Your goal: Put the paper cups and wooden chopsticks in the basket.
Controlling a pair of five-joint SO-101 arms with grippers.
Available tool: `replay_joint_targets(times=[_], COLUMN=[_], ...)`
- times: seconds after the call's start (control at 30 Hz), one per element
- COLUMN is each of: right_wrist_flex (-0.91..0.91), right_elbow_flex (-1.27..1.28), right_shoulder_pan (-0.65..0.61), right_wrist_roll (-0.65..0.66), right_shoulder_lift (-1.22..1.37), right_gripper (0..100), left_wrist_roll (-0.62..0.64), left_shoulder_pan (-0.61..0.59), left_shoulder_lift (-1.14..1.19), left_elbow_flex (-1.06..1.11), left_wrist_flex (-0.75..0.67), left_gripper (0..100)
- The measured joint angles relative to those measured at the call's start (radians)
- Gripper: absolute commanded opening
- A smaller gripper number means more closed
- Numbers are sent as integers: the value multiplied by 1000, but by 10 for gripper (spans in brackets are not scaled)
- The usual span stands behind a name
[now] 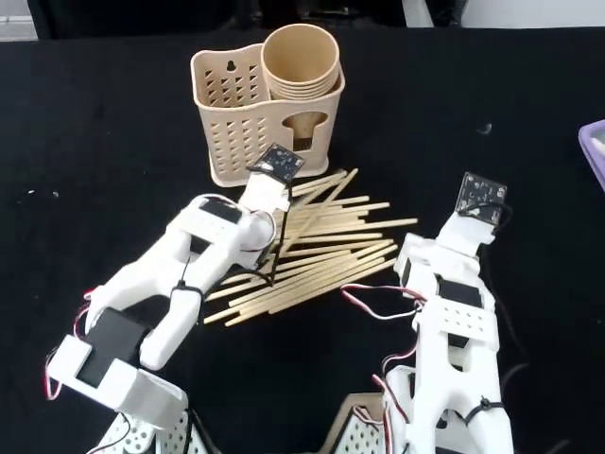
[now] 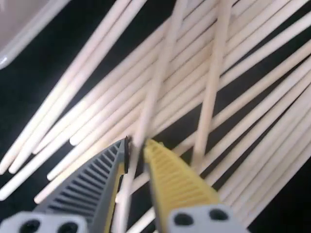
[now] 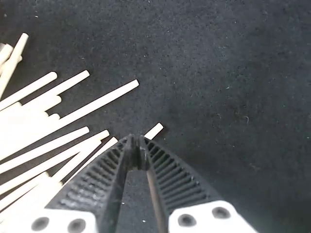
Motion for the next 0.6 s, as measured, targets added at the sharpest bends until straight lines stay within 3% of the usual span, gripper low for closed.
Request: replay_joint_targets(times=[0.33, 0.47, 0.6], right_wrist_flex=[0, 0, 0], right_elbow_flex=[0, 0, 0], right_shoulder_pan=[0, 0, 0], right_wrist_roll=[0, 0, 0], right_shoulder_lift=[0, 0, 0], right_gripper=[15, 15, 15], left_wrist_roll=[-15, -107, -150], left_shoulder_pan=[-3, -6, -5], left_shoulder_lift=[2, 3, 17], left_elbow_flex=[-184, -258, -267], left_wrist_flex=[345, 511, 523], left_gripper=[30, 30, 34])
